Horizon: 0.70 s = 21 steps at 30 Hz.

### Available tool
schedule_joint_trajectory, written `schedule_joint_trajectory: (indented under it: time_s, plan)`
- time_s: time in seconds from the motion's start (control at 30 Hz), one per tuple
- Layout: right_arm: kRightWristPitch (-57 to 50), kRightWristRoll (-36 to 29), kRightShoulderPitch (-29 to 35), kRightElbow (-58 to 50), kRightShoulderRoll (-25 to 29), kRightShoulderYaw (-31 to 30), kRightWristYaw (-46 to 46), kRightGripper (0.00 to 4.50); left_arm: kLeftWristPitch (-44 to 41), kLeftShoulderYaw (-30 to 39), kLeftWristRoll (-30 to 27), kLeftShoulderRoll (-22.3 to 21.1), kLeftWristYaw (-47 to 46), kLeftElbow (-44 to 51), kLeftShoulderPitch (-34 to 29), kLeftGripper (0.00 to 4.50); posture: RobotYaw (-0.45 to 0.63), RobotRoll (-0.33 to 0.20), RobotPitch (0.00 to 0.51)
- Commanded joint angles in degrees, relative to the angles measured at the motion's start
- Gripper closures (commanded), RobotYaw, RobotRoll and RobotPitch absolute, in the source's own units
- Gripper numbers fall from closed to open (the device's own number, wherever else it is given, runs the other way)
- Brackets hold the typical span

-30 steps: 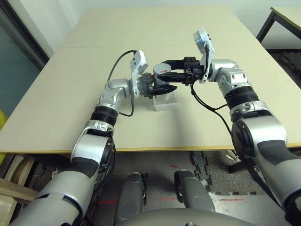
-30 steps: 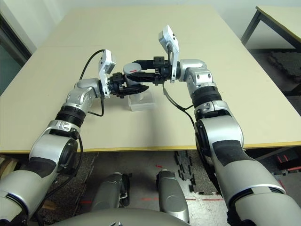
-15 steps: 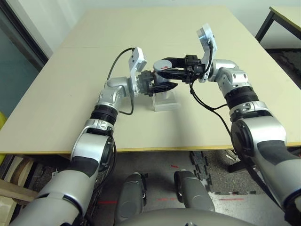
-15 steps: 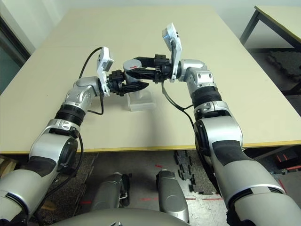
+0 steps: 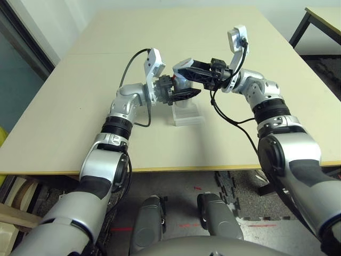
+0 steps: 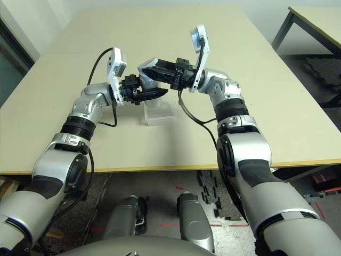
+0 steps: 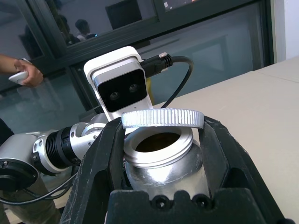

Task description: Pour the medicine from the bottle into the box.

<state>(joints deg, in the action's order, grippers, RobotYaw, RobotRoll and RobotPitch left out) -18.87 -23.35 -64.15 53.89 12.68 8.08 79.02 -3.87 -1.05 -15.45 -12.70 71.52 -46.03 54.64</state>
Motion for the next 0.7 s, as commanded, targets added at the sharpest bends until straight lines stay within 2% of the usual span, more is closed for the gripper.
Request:
schedule_joint_trajectory:
  time_s: [0.03, 0.5, 0.7]
  plan:
    - [2.33, -2.96, -1.8, -1.9, 0.68, 3.74, -1.48, 1.93, -0.14, -1.84, 1.67, 0.12, 1.31, -1.63, -1.84, 1.83, -0.24, 0.0, 0.073]
    - [9.85, 1.88, -3.44, 4.1, 0.95, 3.78, -13.62, 2.0, -0.28, -1.91, 1.62, -0.08, 1.41, -1.01, -2.45, 1.83, -0.23, 0.0, 0.073]
    - [11.3, 5.01, -3.78, 6.91, 2.85, 3.36, -20.07, 2.0, -0.46, -1.71, 1.49, -0.52, 1.63, -0.72, -2.38, 1.83, -0.23, 0.0, 0.073]
